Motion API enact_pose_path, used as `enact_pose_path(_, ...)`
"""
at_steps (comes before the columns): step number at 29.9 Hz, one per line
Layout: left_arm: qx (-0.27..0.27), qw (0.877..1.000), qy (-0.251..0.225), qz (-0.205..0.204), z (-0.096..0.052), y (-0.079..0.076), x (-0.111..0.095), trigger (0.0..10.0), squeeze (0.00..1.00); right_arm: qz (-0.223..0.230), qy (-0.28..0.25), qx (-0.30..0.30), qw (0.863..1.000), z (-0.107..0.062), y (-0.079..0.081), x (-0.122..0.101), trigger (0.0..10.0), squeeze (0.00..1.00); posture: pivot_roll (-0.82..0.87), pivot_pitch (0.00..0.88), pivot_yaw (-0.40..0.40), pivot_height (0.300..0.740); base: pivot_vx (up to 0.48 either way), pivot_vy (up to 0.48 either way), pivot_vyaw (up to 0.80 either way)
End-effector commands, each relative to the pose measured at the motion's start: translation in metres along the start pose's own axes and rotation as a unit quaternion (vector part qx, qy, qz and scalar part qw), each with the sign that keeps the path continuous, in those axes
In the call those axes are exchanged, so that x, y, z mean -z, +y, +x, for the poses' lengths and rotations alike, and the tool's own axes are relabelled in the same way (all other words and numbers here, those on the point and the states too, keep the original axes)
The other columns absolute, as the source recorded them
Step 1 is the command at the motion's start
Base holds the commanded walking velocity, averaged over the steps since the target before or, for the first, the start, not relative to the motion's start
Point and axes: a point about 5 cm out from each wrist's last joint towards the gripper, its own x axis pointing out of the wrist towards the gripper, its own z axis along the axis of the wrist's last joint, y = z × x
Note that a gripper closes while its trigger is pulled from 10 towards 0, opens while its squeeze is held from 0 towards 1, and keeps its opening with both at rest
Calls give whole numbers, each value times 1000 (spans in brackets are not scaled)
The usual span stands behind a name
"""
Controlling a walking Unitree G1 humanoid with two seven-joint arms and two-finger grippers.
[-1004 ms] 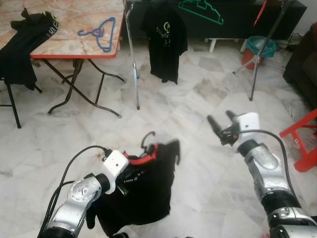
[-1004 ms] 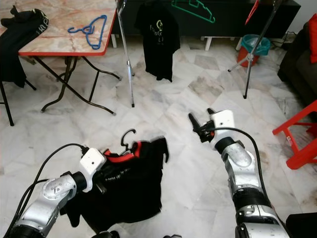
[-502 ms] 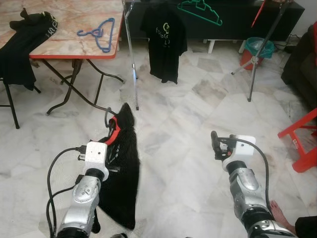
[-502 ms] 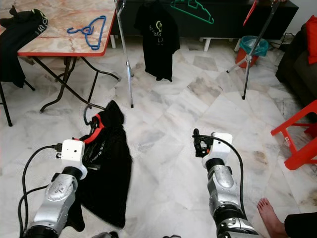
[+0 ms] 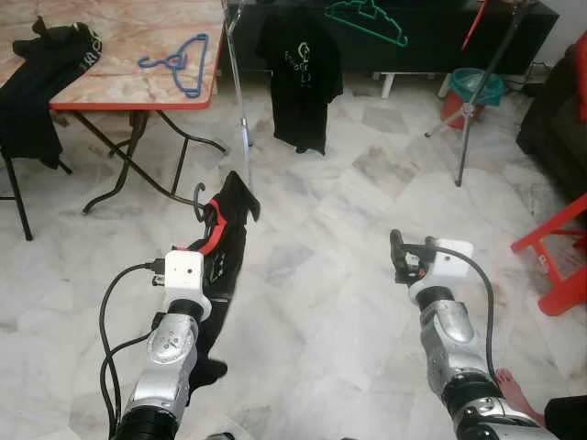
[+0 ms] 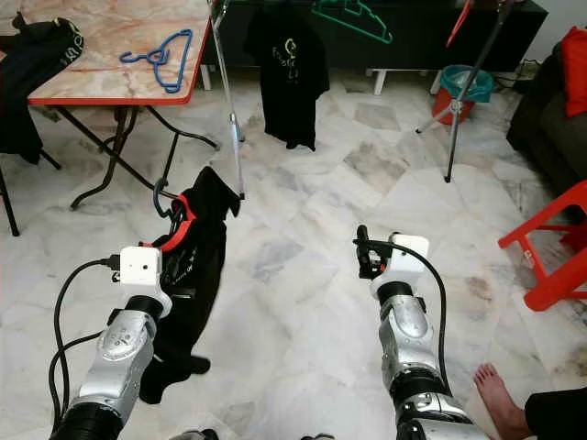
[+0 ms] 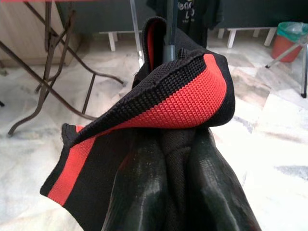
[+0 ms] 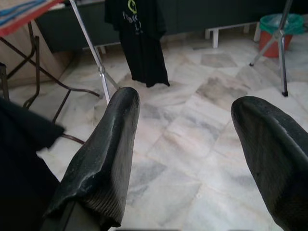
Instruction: Hang hanger
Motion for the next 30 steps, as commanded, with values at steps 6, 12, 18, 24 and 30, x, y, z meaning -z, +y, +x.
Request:
enact_pose_path(6, -3, 1000, -24, 5, 4, -1, -7, 10000, 0, -1, 2, 7, 1000, -1, 2, 3, 10000, 0, 5, 45, -52, 740, 0, 0, 0)
enact_pose_path(12, -2, 1000, -22, 4, 5, -1, -6, 10000, 0, 12, 15, 6, 1000, -3, 4, 8, 10000, 0, 6, 25, -52, 740, 304, 0, -521)
enact_pose_path(18, -3, 1000, -25, 4, 8, 1, -9, 10000, 0, 3, 6, -1, 1000, -2, 8, 6, 10000, 0, 10, 32, -51, 740, 347, 0, -261)
enact_pose_path(24, -11, 1000, -24, 5, 9, 4, -9, 10000, 0, -2, 9, -6, 1000, 1, 11, 4, 10000, 0, 7, 69, -50, 740, 363, 0, 0)
enact_pose_path(30, -16, 1000, -24, 5, 9, 7, -9, 10000, 0, 1, 8, -12, 1000, 1, 13, 4, 10000, 0, 4, 82, -50, 740, 383, 0, 0)
